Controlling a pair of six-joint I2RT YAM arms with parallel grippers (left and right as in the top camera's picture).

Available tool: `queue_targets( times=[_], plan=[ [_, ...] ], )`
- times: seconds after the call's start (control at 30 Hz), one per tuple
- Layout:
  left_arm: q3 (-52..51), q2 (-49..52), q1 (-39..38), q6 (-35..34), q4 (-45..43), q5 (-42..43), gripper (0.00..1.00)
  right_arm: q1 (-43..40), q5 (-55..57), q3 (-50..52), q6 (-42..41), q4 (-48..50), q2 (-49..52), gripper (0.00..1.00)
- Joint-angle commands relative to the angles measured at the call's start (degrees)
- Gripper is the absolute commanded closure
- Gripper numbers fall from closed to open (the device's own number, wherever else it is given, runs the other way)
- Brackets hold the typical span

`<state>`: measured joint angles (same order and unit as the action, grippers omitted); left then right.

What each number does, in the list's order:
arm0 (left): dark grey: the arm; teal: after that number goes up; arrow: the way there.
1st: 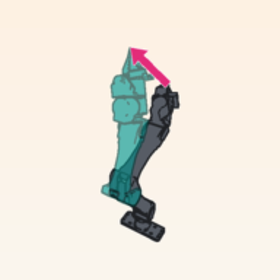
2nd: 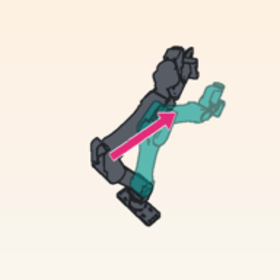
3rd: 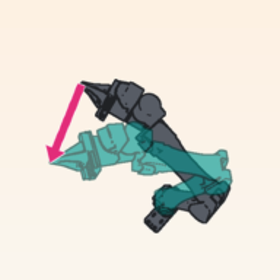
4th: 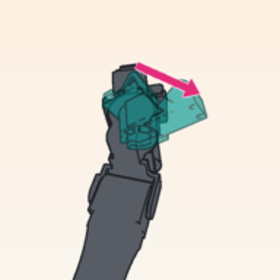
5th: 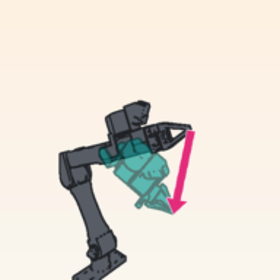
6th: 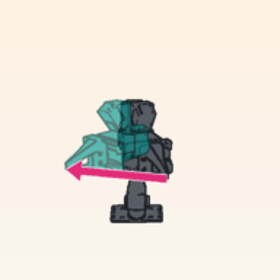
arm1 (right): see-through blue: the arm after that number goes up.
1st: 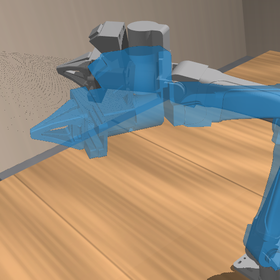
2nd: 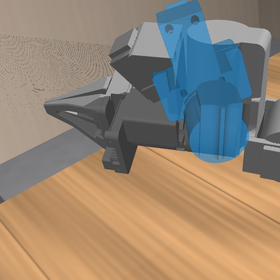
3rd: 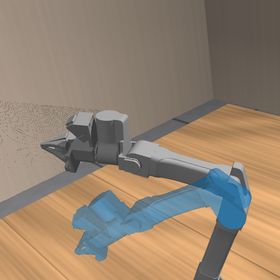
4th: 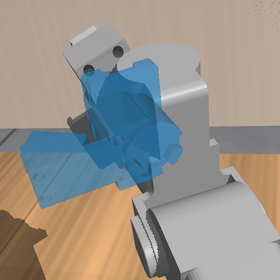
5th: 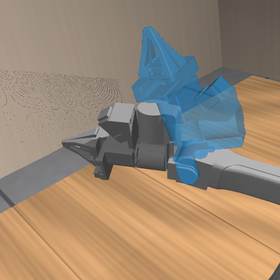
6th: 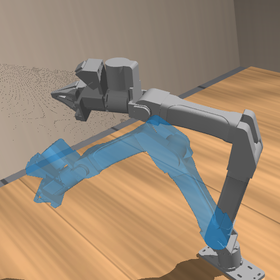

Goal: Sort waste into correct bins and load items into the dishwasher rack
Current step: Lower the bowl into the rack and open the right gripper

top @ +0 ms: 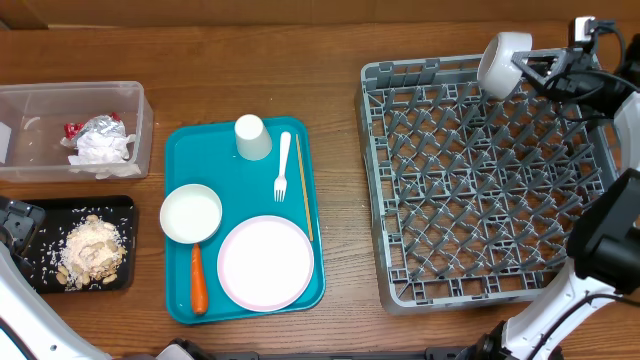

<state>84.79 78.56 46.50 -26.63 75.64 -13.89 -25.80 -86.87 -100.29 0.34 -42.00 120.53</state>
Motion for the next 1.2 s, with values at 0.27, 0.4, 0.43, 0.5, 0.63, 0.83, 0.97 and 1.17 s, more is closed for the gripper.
queue_targets(
  times=[0.27,0.4,0.43,0.5,0.63,0.83,0.97,1.17],
  plan=[
    [1.2,0.2,0.1,-0.6,0.0,0.2,0.00,0.0,8.6,-0.9,-0.3,-2.6,3.7,0.96],
    [1.2,0.2,0.1,-0.6,0.0,0.2,0.00,0.0,15.0,-0.9,0.2,-4.7,3.8,0.96],
    [1.2,0.2,0.1,-0.6,0.0,0.2,0.00,0.0,15.4,-0.9,0.2,-4.7,3.8,0.96],
    [1.2,0.2,0.1,-0.6,0.0,0.2,0.00,0.0,16.3,-0.7,0.1,-4.5,3.8,0.96],
    [1.2,0.2,0.1,-0.6,0.0,0.2,0.00,0.0,16.9,-0.4,0.1,-4.4,3.8,0.96],
    [1.2,0.2,0.1,-0.6,0.0,0.2,0.00,-1.0,24.7,-0.6,-5.5,-5.9,3.8,0.96],
    [1.2,0.2,0.1,-0.6,0.0,0.2,0.00,-2.9,30.2,-2.4,-5.5,-10.7,3.7,0.96],
    [1.2,0.2,0.1,-0.6,0.0,0.2,0.00,-4.8,48.7,-11.8,-4.8,-24.4,3.6,0.94]
  ],
)
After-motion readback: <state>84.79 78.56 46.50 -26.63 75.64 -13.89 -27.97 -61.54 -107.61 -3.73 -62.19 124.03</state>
